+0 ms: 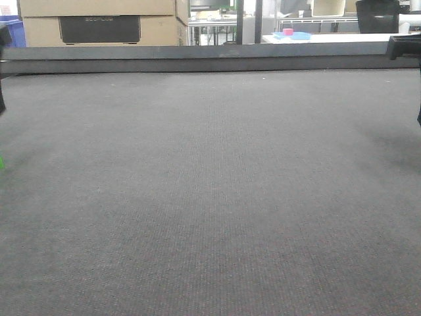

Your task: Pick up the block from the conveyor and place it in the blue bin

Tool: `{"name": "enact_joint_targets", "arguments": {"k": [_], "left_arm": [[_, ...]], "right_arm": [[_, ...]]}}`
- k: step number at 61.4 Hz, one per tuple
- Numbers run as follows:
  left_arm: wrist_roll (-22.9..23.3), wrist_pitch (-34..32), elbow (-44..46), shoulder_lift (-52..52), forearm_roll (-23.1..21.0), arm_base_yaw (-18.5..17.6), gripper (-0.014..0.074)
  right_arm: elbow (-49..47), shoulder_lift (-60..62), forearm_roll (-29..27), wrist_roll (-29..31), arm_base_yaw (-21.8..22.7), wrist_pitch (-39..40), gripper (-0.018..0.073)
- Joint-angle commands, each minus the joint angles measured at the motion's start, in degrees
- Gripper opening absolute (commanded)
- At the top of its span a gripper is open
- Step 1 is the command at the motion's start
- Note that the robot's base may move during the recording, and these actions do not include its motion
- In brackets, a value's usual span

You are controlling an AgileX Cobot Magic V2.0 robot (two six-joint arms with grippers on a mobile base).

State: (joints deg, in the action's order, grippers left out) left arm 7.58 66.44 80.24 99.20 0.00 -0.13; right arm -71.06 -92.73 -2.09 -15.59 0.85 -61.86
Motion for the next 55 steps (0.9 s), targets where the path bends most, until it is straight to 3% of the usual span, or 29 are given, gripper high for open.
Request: {"name": "enact_joint_targets", "arguments": {"k": [1, 12, 28, 35, 47, 55], "left_arm": [[-0.1, -1.3, 0.2, 2.5, 2.0, -0.9, 0.0507], [0.0, -2.6, -0.2, 6.2, 5.2, -2.2, 0.0459], [0.0, -2.9, -2.7, 7.0, 5.1, -2.2, 0.0366], [0.0, -3.6, -2.8, 7.0, 5.1, -2.2, 0.0251], [0.0, -3.8, -2.8, 6.9, 5.1, -2.2, -0.0098], [-2.4, -3.8, -2.8, 5.1, 5.1, -2.2, -0.0111]], "right_arm": [[-0.3, 0.7, 0.5, 0.6, 0.0, 0.2, -0.0162], [-0.3, 0.7, 0.5, 0.6, 0.0, 0.2, -0.0162], [-0.3, 0.7, 0.5, 0.6, 0.0, 0.2, -0.0162], [-0.3, 0.7, 0.5, 0.6, 0.0, 0.3, -0.0162], [-0.3, 1.2, 0.3, 0.6, 0.0, 0.1, -0.0162], [-0.3, 4.1, 0.3, 0.7, -0.8, 3.4, -0.0162]]}}
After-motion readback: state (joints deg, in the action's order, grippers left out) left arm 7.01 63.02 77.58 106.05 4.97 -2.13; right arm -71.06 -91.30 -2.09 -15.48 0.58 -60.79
